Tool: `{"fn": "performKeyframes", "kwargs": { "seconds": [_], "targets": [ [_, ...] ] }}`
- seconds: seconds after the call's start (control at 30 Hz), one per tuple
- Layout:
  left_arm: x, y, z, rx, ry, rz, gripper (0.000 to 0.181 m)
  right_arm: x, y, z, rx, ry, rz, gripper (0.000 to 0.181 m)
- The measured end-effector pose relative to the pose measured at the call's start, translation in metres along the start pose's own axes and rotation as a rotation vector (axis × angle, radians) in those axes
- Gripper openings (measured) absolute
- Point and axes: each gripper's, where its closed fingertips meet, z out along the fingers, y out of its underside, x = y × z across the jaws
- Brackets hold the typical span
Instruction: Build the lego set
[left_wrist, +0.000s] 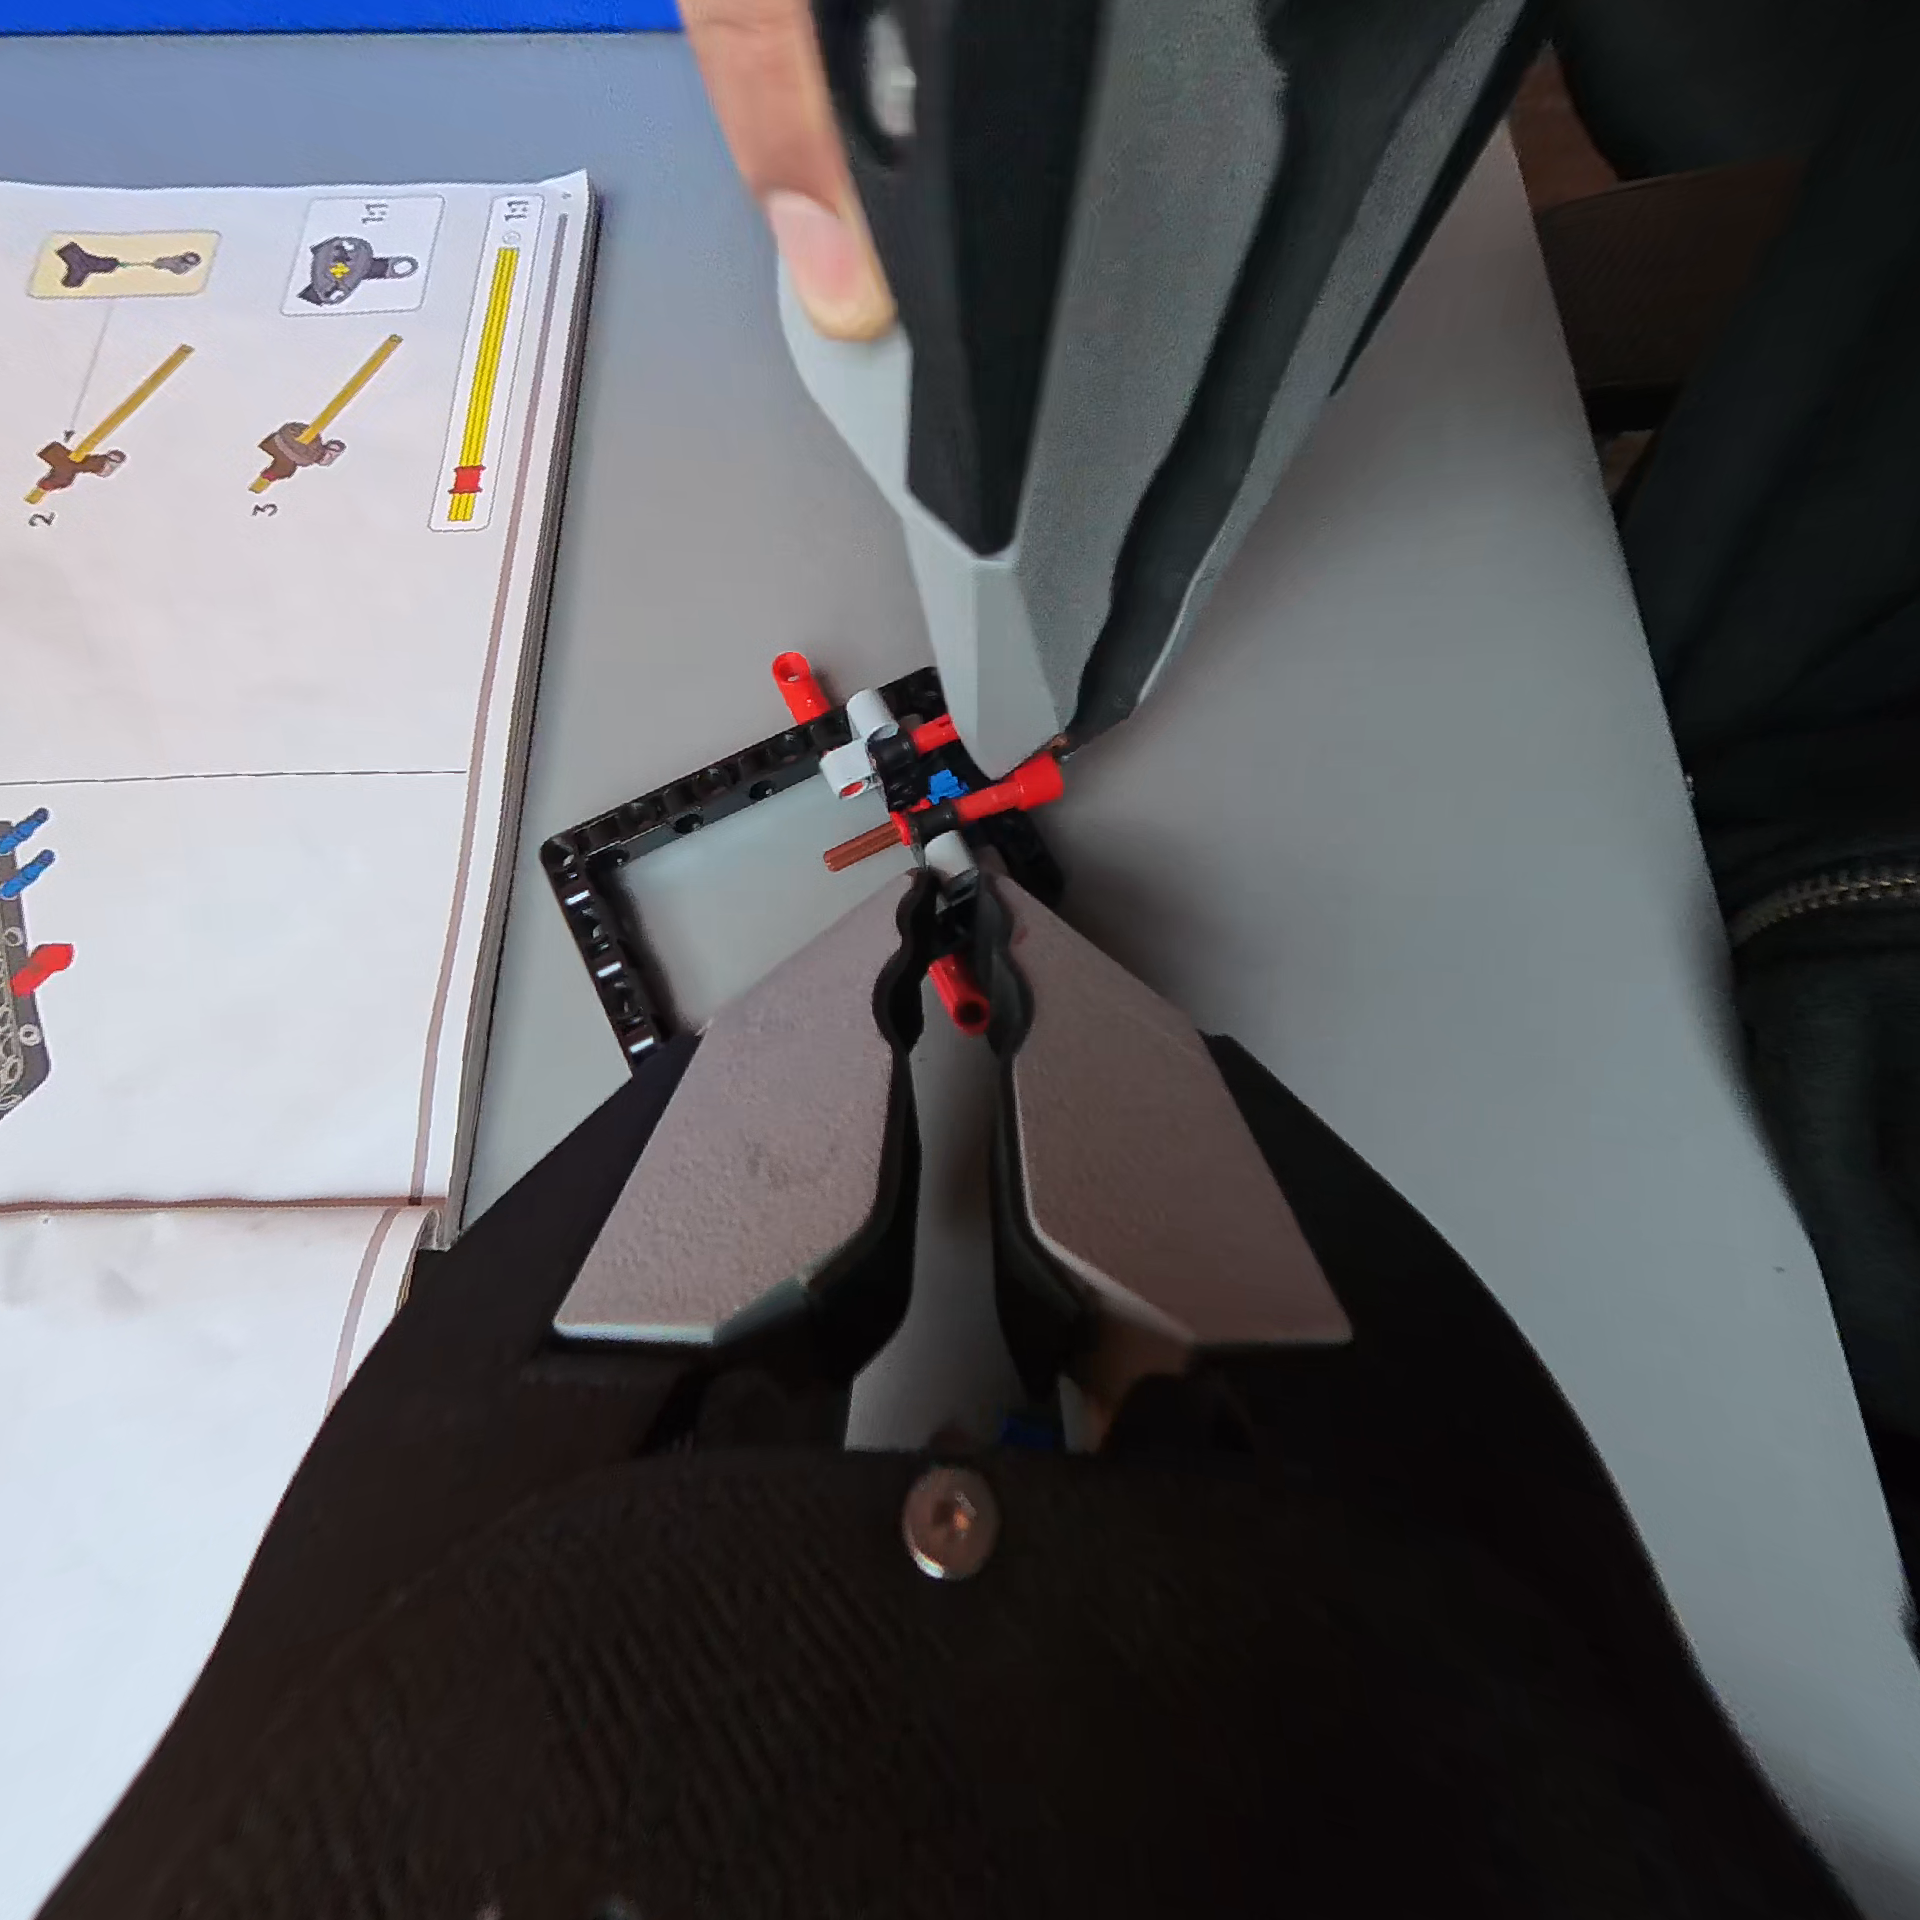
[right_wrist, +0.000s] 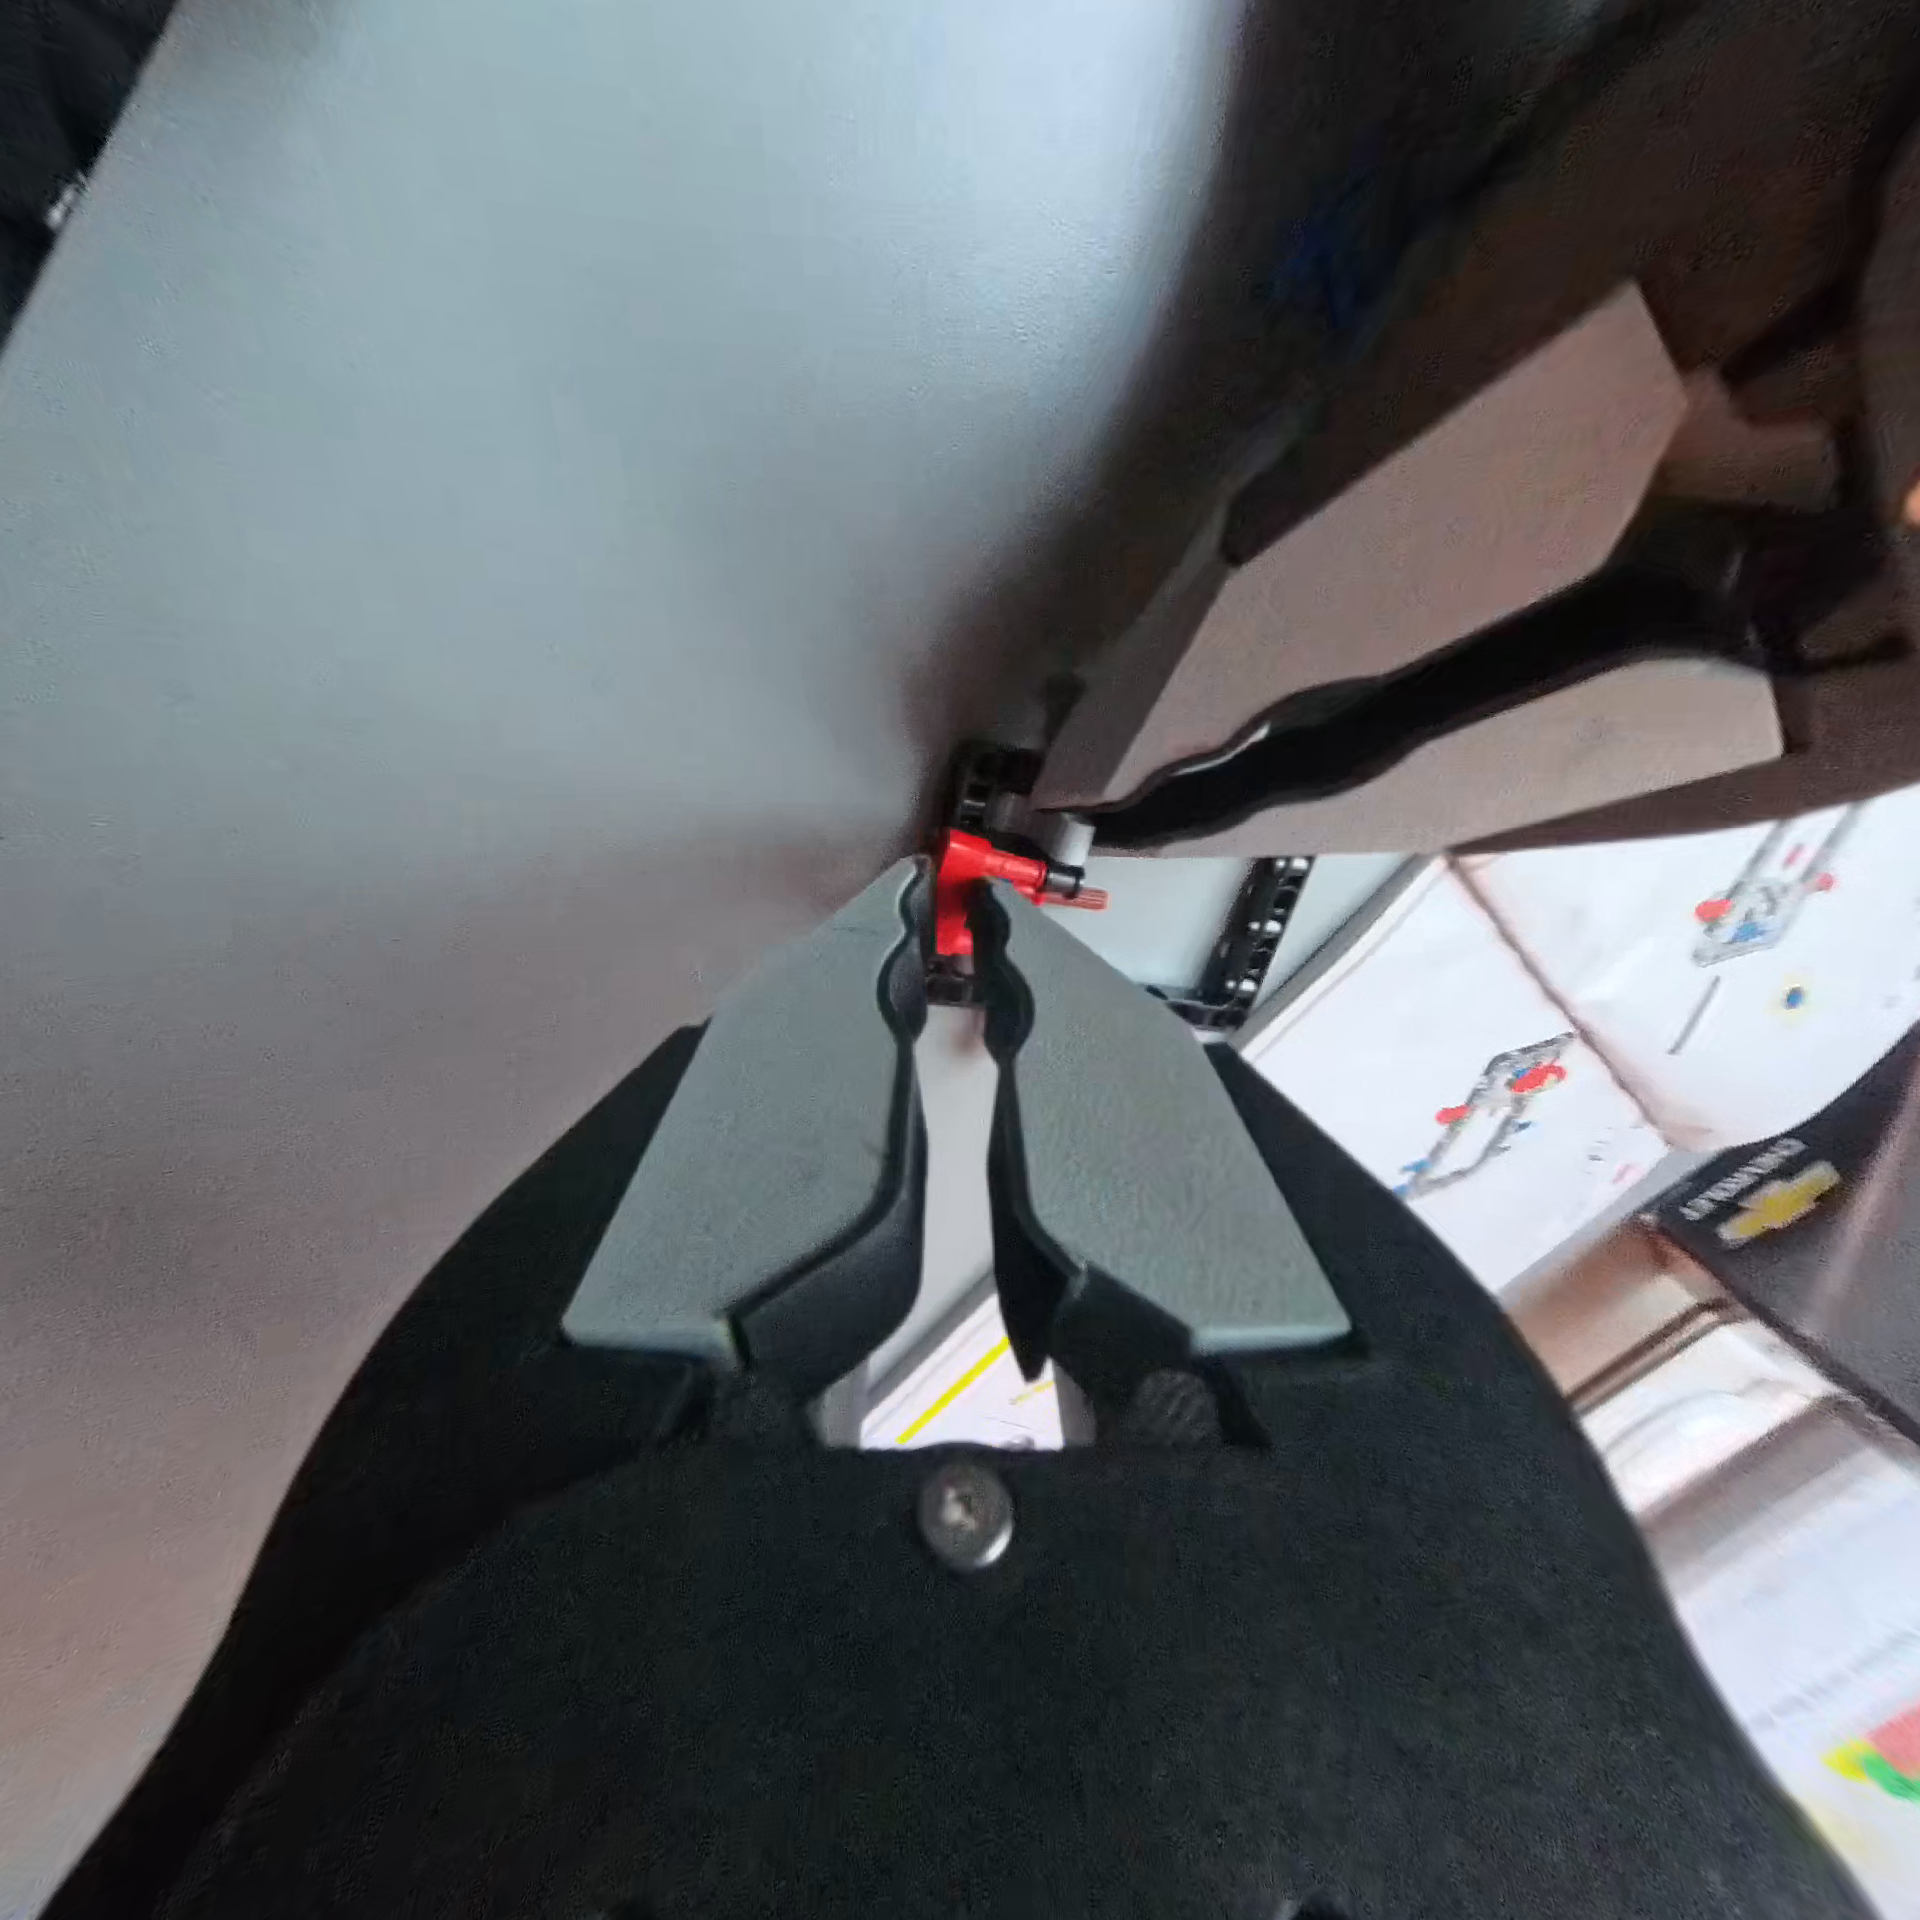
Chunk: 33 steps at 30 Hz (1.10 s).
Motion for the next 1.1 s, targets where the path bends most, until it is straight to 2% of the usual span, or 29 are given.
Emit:
{"fn": "performKeyframes", "kwargs": {
  "seconds": [0.03, 0.2, 0.33, 0.4, 0.43, 0.5, 0.63, 0.77, 0.83, 0.9, 1.0, 1.03, 1.1],
  "targets": [
    [0.0, 0.0, 0.0, 0.0, 0.0, 0.002, 0.006, 0.0, 0.0, 0.0, -0.015, 0.029, -0.038, 0.003],
    [0.0, 0.0, 0.0, 0.0, -0.006, 0.013, 0.006, 0.001, 0.002, 0.0, -0.057, 0.099, -0.133, 0.003],
    [0.008, -0.001, 0.002, -0.004, 0.044, 0.018, 0.0, 0.004, 0.02, 0.0, -0.12, 0.099, -0.191, 0.005],
    [0.001, -0.002, 0.001, 0.006, 0.022, -0.01, 0.0, -0.005, 0.006, -0.003, -0.024, 0.0, -0.09, 0.003],
    [0.001, -0.001, 0.0, 0.01, 0.031, -0.02, 0.0, -0.004, 0.002, -0.004, 0.011, 0.0, -0.071, 0.003],
    [0.0, 0.001, -0.002, 0.004, 0.014, -0.007, 0.0, 0.001, 0.007, -0.001, -0.018, 0.053, -0.093, 0.004],
    [-0.002, 0.002, -0.004, 0.009, 0.024, -0.036, 0.0, 0.004, 0.002, -0.001, 0.029, 0.068, -0.027, 0.005],
    [-0.003, 0.001, -0.007, 0.026, 0.015, -0.04, 0.007, 0.009, 0.002, -0.008, 0.093, 0.142, 0.064, 0.019],
    [-0.003, 0.001, -0.009, 0.03, 0.011, -0.041, 0.01, 0.009, 0.001, -0.014, 0.165, 0.156, 0.152, 0.032],
    [-0.004, 0.001, -0.013, 0.031, -0.007, -0.036, 0.014, 0.005, 0.007, -0.021, 0.25, 0.144, 0.273, 0.034],
    [-0.003, -0.008, -0.02, 0.061, -0.022, -0.081, 0.029, -0.002, 0.024, -0.027, 0.49, 0.065, 0.556, 0.029],
    [-0.003, -0.011, -0.019, 0.061, -0.024, -0.101, 0.037, 0.001, 0.027, -0.027, 0.573, 0.058, 0.625, 0.037],
    [-0.003, -0.014, -0.013, 0.041, -0.024, -0.142, 0.048, 0.004, 0.028, -0.022, 0.67, 0.056, 0.661, 0.036]
  ]
}}
